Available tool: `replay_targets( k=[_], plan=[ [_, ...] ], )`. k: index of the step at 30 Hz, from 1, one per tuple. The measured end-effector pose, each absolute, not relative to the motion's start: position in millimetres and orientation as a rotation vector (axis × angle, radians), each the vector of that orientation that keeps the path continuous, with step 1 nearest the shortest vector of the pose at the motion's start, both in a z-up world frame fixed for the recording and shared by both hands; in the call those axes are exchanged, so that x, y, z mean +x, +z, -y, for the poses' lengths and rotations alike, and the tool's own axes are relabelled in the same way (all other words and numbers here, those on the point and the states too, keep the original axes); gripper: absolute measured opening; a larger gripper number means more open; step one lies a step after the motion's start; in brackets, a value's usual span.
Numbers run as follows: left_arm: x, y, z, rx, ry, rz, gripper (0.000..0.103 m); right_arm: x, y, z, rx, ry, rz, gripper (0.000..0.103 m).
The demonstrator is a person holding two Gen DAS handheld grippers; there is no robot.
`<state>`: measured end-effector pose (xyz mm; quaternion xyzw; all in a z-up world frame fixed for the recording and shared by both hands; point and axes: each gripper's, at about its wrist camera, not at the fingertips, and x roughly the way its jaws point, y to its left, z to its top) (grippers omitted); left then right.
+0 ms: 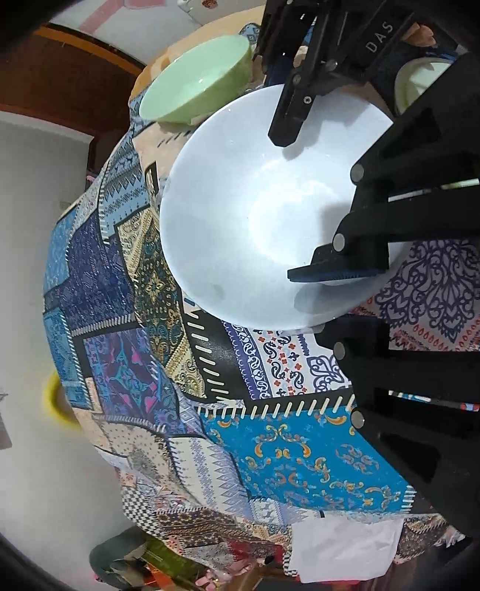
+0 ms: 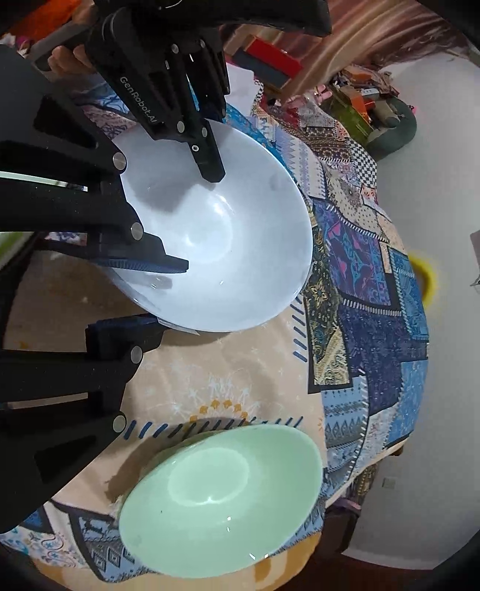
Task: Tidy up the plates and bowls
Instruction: 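Lift the white dotted bowl with both tools and carry it toward the pink bowl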
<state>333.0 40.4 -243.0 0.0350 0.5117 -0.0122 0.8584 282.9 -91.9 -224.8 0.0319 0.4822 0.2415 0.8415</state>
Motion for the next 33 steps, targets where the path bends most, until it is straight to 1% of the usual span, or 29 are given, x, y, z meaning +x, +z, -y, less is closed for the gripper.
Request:
replay_targets(
  k=[8, 19, 33],
  plan=[
    [306, -217, -36, 0.050, -0.035, -1.042, 0.015, 257, -199, 97, 0.080, 0.502, -0.972, 0.019],
    [248, -173, -37, 0.008, -0.037, -0.978, 0.015, 216, -162, 98, 0.093, 0.513, -0.902, 0.019],
    [164, -137, -59, -0.033, -0.012, -0.911, 0.015, 163, -139, 77, 0.084, 0.572, -0.856, 0.019]
  ],
)
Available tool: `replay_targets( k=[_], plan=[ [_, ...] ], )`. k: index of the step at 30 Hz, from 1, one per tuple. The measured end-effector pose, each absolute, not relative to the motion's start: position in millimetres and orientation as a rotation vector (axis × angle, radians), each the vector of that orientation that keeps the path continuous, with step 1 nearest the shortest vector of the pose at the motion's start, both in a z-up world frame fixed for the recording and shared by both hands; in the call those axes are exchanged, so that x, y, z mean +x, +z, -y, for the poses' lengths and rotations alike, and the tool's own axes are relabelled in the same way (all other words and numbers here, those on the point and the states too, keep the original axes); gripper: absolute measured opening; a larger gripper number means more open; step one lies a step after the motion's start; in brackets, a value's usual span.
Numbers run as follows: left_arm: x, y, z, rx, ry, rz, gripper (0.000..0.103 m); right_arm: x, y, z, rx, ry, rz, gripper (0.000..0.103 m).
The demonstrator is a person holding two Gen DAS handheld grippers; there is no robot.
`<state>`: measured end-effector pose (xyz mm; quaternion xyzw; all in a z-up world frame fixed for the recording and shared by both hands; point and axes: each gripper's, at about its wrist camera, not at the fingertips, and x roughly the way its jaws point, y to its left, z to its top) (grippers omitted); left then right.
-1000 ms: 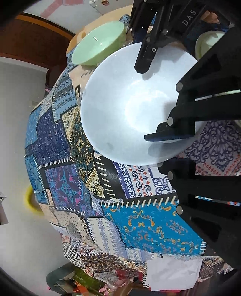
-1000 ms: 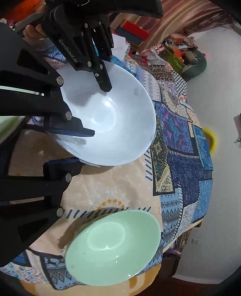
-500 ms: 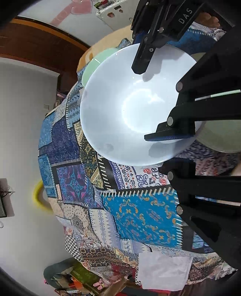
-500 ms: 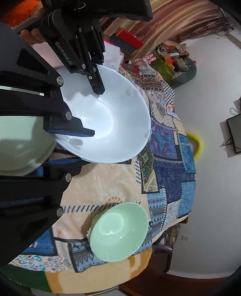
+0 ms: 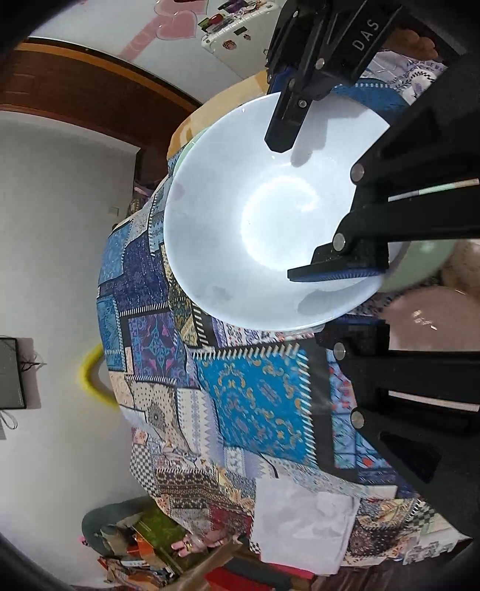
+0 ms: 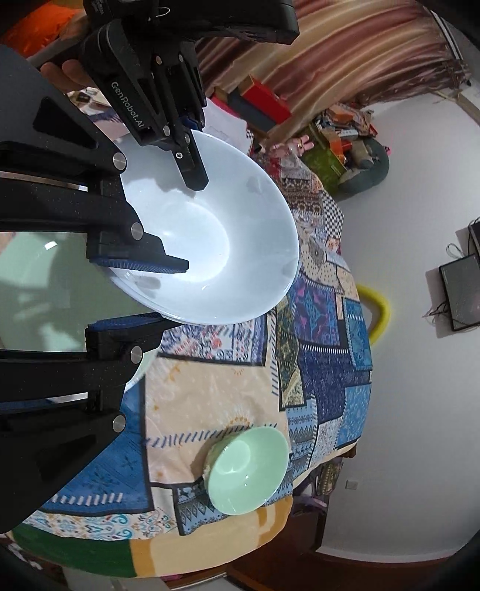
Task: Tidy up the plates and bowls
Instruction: 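Lift the white dotted bowl with both tools and carry it toward the pink bowl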
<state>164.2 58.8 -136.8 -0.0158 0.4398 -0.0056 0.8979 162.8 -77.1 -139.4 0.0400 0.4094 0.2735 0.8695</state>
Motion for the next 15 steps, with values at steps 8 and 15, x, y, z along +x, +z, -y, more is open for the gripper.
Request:
replay_targets(
  k=[8, 15],
  plan=[
    [120, -130, -82, -0.066, 0.039, -0.896, 0.015, 140, -138, 55, 0.070, 0.630, -0.844, 0.019],
    [92, -130, -101, -0.078, 0.084, -0.893, 0.015, 127, -147, 34, 0.070, 0.677, -0.859, 0.019]
  ],
)
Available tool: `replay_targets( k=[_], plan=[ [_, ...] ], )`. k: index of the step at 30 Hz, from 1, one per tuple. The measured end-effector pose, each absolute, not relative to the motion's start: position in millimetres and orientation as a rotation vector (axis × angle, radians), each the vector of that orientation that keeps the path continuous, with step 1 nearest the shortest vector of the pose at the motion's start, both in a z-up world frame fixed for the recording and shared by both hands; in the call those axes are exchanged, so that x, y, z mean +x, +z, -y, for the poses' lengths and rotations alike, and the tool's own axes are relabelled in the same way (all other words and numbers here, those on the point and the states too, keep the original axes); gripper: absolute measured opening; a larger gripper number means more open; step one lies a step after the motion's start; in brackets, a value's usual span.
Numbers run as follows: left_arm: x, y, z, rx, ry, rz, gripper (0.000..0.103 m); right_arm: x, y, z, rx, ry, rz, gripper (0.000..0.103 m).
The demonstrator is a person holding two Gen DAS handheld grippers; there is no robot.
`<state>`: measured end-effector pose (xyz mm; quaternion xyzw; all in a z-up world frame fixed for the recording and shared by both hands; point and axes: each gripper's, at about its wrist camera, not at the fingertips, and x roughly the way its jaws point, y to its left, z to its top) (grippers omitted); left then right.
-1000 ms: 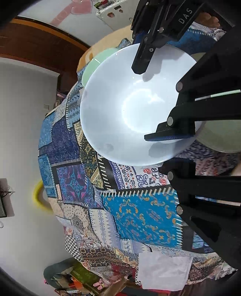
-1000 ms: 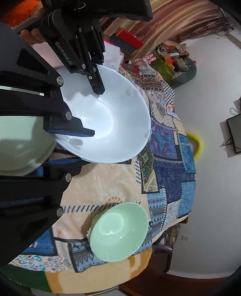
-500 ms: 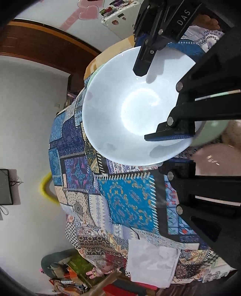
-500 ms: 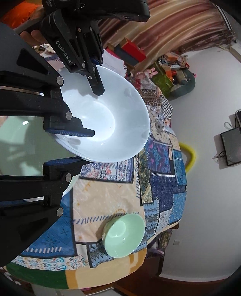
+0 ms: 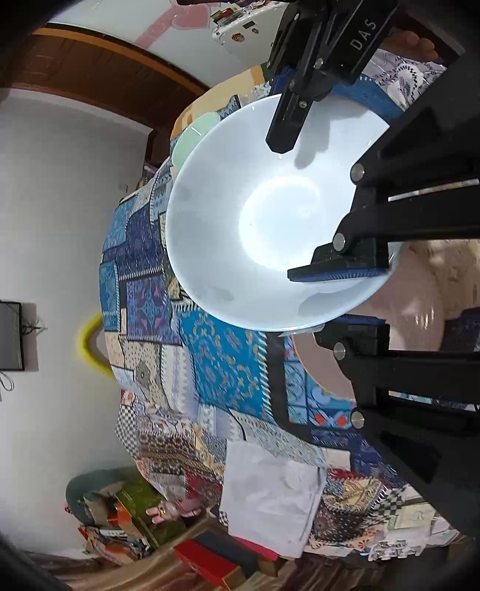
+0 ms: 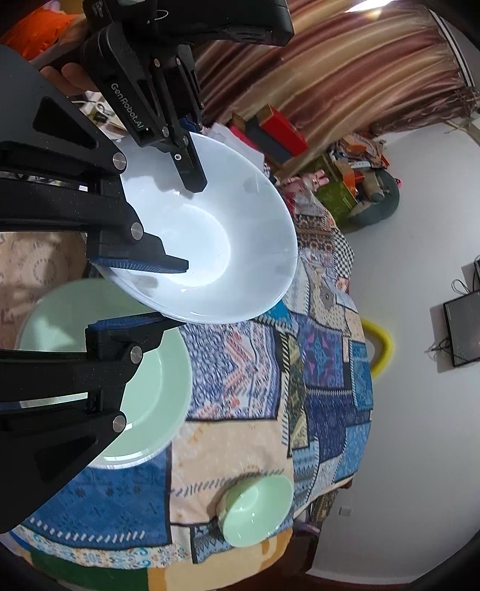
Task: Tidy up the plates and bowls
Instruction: 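Lift the white dotted bowl with both tools and carry it toward the pink bowl, then lower the white dotted bowl into the pink bowl with both tools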
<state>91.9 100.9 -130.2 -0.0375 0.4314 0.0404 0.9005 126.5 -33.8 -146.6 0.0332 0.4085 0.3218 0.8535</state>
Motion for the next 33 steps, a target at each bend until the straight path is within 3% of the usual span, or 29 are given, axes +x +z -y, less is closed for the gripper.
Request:
replay_targets(
  k=[33],
  plan=[
    [65, -226, -168, -0.133, 0.142, -1.066, 0.015, 108, -224, -31, 0.008, 0.739, -1.056, 0.019]
  ],
)
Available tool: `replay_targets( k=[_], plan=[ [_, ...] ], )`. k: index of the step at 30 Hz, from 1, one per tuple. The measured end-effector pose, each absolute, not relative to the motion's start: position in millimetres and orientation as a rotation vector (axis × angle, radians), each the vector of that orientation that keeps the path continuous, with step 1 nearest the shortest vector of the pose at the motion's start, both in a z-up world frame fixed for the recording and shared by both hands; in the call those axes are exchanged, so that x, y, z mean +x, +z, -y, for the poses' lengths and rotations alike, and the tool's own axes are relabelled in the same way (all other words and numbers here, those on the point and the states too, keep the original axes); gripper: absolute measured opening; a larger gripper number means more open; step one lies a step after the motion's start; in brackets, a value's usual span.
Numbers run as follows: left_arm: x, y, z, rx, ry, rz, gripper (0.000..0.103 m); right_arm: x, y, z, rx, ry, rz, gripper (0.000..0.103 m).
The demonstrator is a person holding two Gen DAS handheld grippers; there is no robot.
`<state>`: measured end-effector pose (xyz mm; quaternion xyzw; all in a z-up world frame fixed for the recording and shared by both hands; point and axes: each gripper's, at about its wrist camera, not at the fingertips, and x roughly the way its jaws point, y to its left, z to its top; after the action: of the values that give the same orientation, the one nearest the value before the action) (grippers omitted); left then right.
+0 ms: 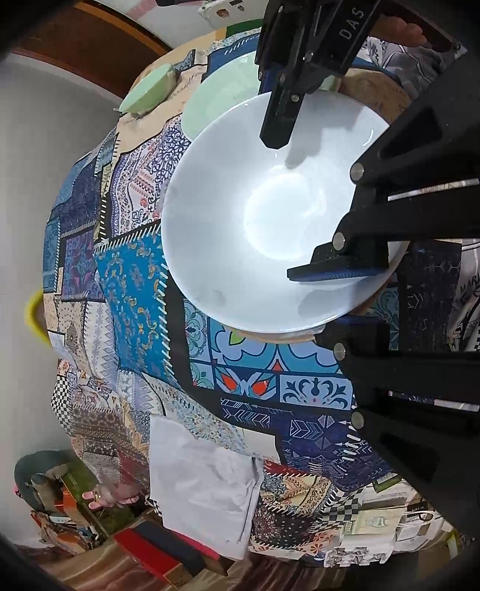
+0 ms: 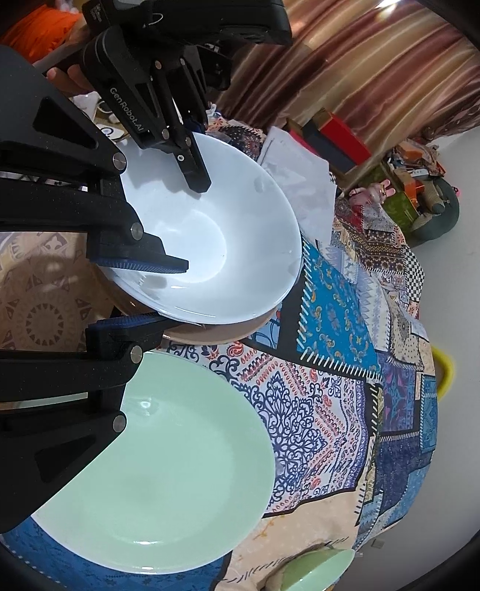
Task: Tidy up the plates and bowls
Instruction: 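Lower the white dotted bowl into the pink bowl with both tools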
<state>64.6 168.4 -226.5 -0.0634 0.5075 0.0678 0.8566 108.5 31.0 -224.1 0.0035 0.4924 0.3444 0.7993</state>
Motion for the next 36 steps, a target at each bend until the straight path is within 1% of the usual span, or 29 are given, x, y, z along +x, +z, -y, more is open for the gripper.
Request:
replay_targets(
  k=[11, 15, 26, 28, 31, 33, 34, 36],
  plan=[
    [70, -233, -170, -0.145, 0.137, -1.075, 0.015, 107, -220, -34, -0.051, 0.719, -1.034, 0.019],
    [73, -238, -169, -0.138, 0.140, -1.086, 0.015, 106, -216, -31, -0.089, 0.693, -1.014, 0.022],
    [75, -234, -164, -0.108, 0.146, -1.085, 0.016, 103, -212, -23, -0.084, 0.719, -1.011, 0.022],
    [77, -233, -164, -0.112, 0.147, -1.102, 0.018, 104, -212, -20, -0.079, 0.711, -1.012, 0.025],
    [80, -230, -163, -0.120, 0.148, -1.120, 0.022, 104, -209, -11, -0.096, 0.675, -0.991, 0.025],
    [81, -227, -163, -0.128, 0.150, -1.123, 0.031, 105, -206, -5, -0.105, 0.651, -0.981, 0.025],
    [81, -225, -163, -0.132, 0.150, -1.123, 0.034, 106, -205, 0, -0.103, 0.643, -0.979, 0.026],
    [81, -219, -162, -0.115, 0.166, -1.102, 0.046, 107, -201, 9, -0.096, 0.633, -0.971, 0.027]
  ],
)
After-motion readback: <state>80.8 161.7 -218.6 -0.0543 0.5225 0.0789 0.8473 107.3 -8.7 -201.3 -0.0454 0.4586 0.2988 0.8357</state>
